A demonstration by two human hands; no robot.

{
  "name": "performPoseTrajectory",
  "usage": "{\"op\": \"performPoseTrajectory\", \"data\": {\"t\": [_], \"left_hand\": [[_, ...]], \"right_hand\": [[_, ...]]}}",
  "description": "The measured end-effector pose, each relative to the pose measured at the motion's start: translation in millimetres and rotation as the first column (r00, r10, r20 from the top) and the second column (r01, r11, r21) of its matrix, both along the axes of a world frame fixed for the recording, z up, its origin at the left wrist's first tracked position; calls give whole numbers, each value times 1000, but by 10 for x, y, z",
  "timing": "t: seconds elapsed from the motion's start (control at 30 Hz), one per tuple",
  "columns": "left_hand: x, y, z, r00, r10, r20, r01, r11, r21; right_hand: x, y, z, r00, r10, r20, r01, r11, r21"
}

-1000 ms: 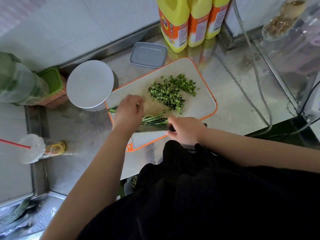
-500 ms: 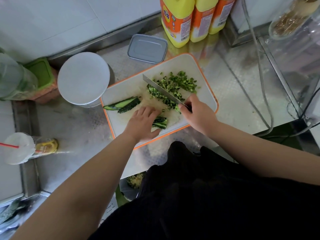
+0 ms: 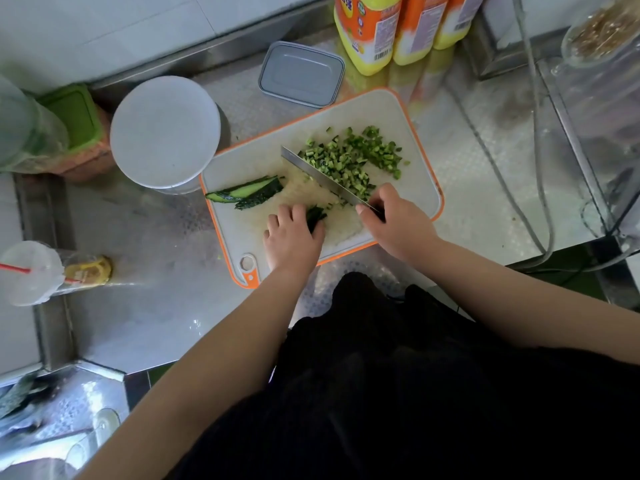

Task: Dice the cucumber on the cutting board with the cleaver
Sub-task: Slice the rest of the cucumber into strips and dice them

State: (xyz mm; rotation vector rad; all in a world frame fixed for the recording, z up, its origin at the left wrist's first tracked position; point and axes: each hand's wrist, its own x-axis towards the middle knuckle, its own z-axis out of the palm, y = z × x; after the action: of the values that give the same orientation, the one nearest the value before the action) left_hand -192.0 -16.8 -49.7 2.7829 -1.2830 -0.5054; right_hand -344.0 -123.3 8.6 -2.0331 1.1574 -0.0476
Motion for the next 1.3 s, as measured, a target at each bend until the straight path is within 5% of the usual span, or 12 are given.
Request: {"op": "performPoseTrajectory", "data": {"t": [0.13, 0.5, 0.83, 1.3], "left_hand": [[-63, -29, 44, 991, 128, -26, -128, 992, -19], [130, -62, 8, 985, -167, -31, 164, 984, -70], [202, 68, 78, 993, -61, -97, 49, 992, -117], [71, 443, 158, 977, 128, -168, -127, 992, 14]], "right_hand": [[30, 27, -2, 1000, 0, -19, 1, 1000, 30], [28, 70, 18, 992, 40, -119, -30, 996, 83], [44, 78, 50, 993, 34, -109, -27, 998, 63], [74, 151, -11, 988, 95, -123, -86, 994, 74]]}}
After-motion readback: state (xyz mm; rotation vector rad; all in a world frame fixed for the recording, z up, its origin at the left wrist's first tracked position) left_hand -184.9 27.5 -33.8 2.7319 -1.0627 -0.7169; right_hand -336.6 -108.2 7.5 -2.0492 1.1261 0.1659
